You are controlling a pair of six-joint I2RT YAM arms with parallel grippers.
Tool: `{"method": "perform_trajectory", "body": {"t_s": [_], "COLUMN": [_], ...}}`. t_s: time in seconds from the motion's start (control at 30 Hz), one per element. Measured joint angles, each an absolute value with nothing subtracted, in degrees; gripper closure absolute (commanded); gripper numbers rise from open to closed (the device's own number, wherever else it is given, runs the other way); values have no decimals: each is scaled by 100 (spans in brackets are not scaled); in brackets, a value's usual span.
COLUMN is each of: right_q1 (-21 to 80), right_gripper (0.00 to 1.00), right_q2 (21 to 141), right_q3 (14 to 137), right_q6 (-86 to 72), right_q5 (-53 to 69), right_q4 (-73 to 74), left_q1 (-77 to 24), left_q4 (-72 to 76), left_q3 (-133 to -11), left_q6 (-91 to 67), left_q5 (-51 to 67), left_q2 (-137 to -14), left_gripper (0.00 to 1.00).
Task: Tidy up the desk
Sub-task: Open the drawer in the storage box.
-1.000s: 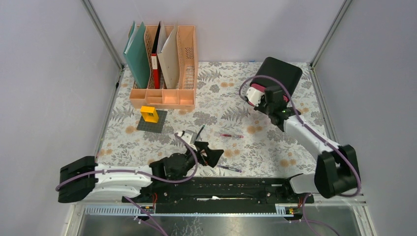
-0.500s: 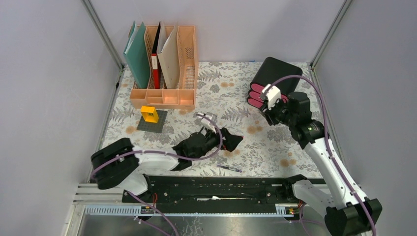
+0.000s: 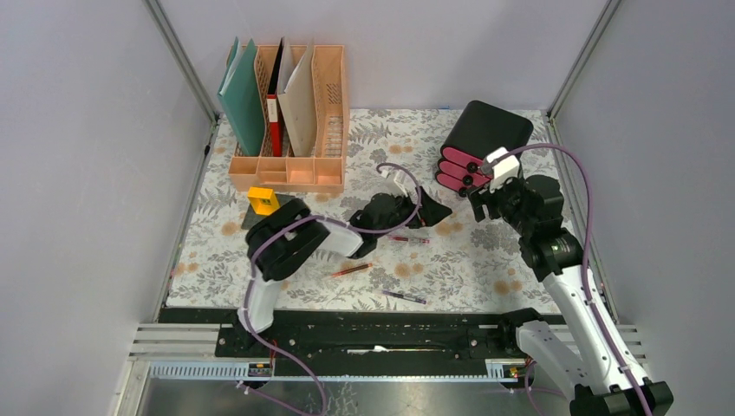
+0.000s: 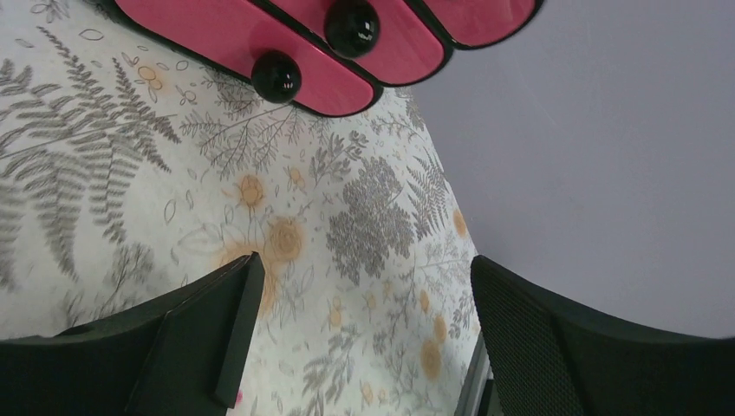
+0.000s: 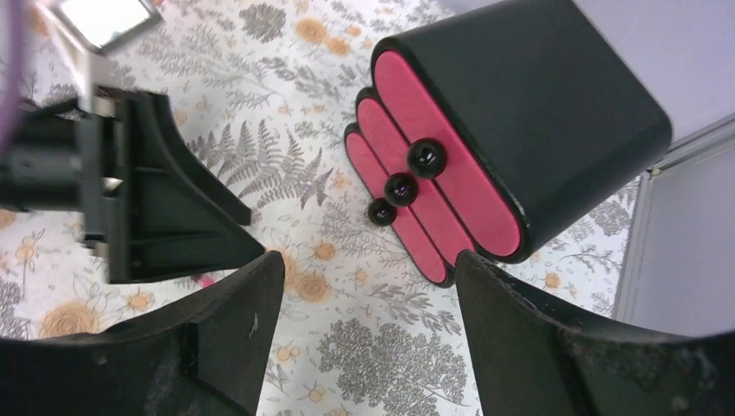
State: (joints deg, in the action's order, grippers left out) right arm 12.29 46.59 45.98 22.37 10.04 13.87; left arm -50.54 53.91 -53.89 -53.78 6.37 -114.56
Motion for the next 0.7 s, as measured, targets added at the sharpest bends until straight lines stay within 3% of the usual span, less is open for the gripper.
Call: {"method": "perform_trajectory", "body": {"t_s": [0.3, 0.7], "right_q1": [1205, 1203], "right_gripper": [21, 21], "right_q2": [4523, 4466], "right_q3": [4571, 4543], "right_q6": [2049, 2025], "right_q5": [797, 799], "right_q4": [1085, 1079], "left_q1": [-4904, -4735], "left_q4": [5234, 5078], "left_q3": [-7391, -8604], "left_q6": [-6235, -7210], "left_q5": [851, 731], "left_q2": [-13303, -14306], "left_gripper": [31, 40]}}
